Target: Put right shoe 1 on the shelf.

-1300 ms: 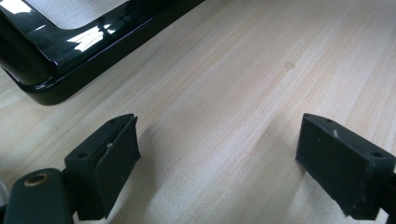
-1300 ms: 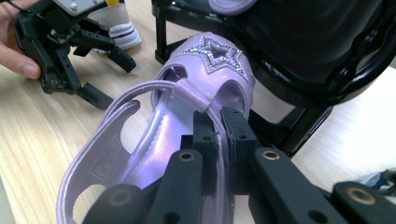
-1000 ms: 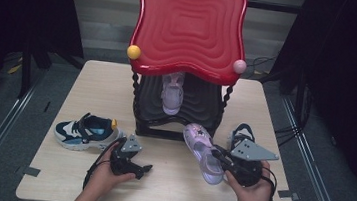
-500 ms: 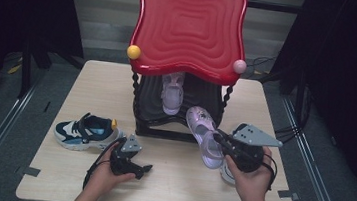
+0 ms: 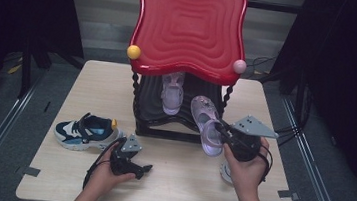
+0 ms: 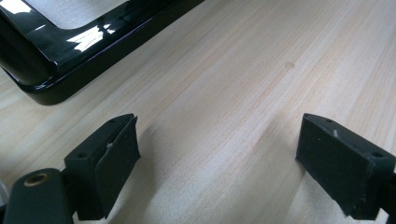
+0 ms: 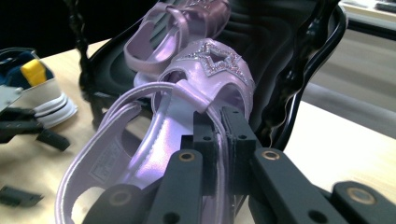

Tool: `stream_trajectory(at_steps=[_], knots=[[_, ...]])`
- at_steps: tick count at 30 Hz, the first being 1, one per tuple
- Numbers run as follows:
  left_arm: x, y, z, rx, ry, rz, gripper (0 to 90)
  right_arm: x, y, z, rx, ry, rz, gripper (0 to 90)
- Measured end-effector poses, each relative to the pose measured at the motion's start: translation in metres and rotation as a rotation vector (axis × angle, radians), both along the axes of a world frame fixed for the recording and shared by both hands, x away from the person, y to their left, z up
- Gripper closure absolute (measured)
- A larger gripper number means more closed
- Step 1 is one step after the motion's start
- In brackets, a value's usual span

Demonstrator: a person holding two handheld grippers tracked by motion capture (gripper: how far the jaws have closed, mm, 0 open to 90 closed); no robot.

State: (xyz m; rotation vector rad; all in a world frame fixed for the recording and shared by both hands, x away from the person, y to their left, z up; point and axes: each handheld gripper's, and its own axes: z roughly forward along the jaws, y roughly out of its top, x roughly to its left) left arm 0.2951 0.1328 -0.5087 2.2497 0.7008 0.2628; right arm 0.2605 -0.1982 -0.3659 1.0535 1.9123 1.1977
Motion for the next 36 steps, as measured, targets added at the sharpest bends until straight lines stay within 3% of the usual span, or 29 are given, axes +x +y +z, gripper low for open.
stream_trajectory(at_steps=[23, 36], knots=[[0.0, 0.0, 0.0, 0.003, 0.0, -0.003, 11.8, 0.024, 0.033, 0.001, 0.002, -0.058, -0.16, 84.9], [0.0, 0.0, 0.0, 0.002, 0.002, -0.005, 11.6, 0.038, 0.039, 0.0, -0.005, -0.087, -0.25, 85.0]])
